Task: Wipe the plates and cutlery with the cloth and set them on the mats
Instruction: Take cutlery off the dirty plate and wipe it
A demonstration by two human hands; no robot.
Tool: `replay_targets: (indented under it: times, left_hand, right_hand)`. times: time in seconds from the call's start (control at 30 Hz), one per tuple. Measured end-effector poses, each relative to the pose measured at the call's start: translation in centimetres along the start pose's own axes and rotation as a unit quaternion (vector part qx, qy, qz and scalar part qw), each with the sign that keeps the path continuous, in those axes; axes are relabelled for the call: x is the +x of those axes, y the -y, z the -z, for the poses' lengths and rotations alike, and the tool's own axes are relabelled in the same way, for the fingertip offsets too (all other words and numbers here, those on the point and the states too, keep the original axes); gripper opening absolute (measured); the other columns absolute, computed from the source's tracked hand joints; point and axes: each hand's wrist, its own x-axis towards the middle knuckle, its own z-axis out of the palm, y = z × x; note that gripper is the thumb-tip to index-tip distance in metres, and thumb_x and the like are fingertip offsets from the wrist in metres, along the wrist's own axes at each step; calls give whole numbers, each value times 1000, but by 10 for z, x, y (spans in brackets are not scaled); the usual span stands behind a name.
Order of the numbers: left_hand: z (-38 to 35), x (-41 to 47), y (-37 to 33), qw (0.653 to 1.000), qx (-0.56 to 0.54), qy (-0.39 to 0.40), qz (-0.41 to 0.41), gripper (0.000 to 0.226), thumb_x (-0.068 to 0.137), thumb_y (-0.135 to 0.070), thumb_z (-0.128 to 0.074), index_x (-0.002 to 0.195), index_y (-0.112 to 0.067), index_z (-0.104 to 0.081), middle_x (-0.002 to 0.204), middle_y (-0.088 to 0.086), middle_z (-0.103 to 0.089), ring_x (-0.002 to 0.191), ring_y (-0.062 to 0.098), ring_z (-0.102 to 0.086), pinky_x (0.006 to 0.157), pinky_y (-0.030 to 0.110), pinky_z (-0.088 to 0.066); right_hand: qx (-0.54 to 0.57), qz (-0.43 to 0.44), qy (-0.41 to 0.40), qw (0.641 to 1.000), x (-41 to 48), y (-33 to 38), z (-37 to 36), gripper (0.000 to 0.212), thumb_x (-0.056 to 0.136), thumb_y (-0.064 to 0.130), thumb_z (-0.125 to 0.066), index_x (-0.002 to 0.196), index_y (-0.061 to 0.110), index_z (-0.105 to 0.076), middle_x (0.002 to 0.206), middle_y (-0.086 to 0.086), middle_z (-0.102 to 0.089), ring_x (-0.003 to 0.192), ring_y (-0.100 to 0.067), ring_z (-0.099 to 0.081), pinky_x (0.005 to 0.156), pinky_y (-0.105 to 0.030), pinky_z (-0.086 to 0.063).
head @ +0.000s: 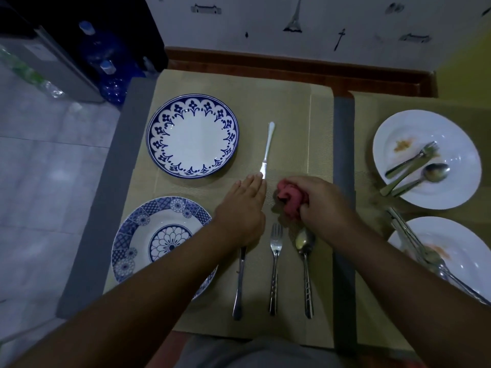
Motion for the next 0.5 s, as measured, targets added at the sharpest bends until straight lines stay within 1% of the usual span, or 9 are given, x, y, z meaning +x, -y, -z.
replay_targets:
  times: [0.07, 0.23, 0.33, 0.4, 0.5]
  left_hand:
    - [0, -3, 6, 1000, -1, -1, -1, 72, 101, -25, -38, 161, -8, 0, 169, 12, 5, 156, 23, 6, 127, 38, 3]
    - [0, -3, 15, 999, -43, -6, 14, 74, 99, -20, -40, 161, -9, -2, 170, 11, 4, 156, 23, 5, 127, 40, 0]
    - [0, -3, 15, 998, -61, -9, 16, 75, 98, -19, -42, 161, -9, -3, 170, 11, 3, 156, 23, 3, 127, 40, -1]
    - [0, -4, 15, 998, -67, -12, 15, 76, 98, -19, -43, 161, -9, -3, 170, 11, 3, 156, 23, 3, 127, 39, 0]
    - [1, -5, 14, 997, -77, -17, 15, 75, 98, -18, -44, 161, -9, -3, 170, 11, 3, 156, 22, 3, 127, 39, 0]
  right_hand:
    - [-5, 7, -1, 1000, 5, 6, -1, 51, 76, -5, -62, 119, 22, -65, 109, 6, -61, 98, -7, -52, 85, -23, -44]
    - [-16, 15, -1, 1000, 21, 15, -7, 50, 72, -3, -60, 115, 23, -67, 111, 0, -66, 100, -14, -58, 87, -30, -49]
    - [-24, 14, 2, 1000, 27, 15, -12, 51, 71, -5, -59, 114, 23, -67, 110, -1, -66, 99, -16, -58, 87, -31, -48]
    - [-27, 13, 4, 1000, 28, 16, -15, 50, 73, -4, -61, 114, 25, -66, 110, 1, -66, 99, -16, -58, 87, -34, -50]
    - [-26, 1, 3, 1000, 26, 16, -17, 52, 73, -5, -62, 116, 24, -66, 112, -2, -66, 100, -18, -58, 89, -38, -51]
